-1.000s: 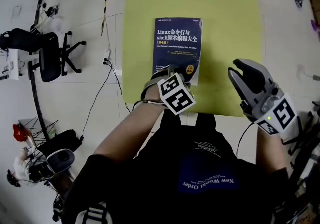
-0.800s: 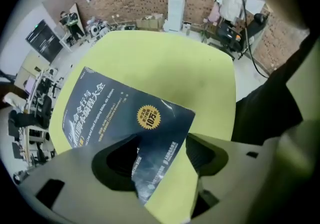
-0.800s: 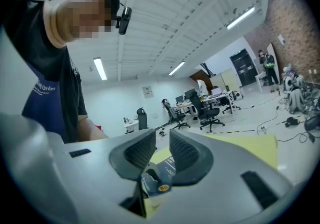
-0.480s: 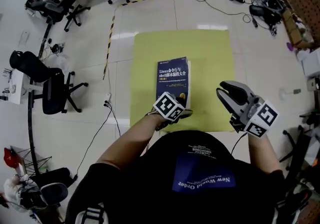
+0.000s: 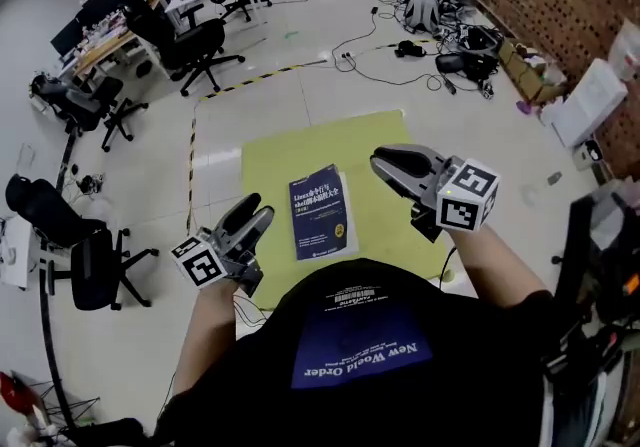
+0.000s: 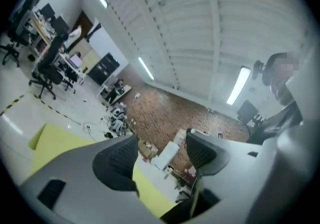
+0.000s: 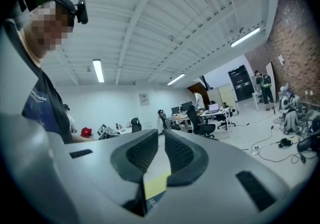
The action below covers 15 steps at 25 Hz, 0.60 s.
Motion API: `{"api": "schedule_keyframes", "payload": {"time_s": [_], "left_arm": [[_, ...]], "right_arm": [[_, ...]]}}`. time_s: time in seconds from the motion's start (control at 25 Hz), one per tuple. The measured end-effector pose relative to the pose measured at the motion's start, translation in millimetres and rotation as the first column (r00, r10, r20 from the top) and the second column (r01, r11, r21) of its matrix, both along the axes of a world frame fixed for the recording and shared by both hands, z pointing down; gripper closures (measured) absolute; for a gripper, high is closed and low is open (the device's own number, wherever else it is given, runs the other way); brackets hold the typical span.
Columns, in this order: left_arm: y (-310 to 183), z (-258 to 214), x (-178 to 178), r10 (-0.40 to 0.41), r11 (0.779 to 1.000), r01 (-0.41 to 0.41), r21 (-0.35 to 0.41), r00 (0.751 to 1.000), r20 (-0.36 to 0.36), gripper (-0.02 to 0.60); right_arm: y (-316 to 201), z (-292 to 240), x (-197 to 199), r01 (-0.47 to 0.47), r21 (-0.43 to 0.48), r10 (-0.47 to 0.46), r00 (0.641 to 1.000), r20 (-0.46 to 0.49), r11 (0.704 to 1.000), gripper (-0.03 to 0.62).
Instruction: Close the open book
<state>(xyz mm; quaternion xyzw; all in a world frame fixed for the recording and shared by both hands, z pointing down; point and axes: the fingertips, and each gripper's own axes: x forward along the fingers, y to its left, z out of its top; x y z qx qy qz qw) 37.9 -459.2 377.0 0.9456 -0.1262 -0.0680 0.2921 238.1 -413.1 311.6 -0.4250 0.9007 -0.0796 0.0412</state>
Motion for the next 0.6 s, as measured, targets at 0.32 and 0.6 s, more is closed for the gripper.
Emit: {"api": "schedule_keyframes", "payload": {"time_s": [0.32, 0.6], "left_arm": [[15, -33, -73, -0.213, 0.974, 0.224, 0.039, 0.959, -0.186, 0.479], [16, -25, -93, -0.27, 0.961, 0.278, -0.001, 0.934, -0.232, 0.574]], "right_arm": [[-11, 24, -20, 0.021, -0.073, -0.022, 1.0, -0.019, 0.997, 0.609], [-11, 44, -29, 0.038, -0.104, -0.044, 0.998, -0.053, 0.994, 0.611]]}}
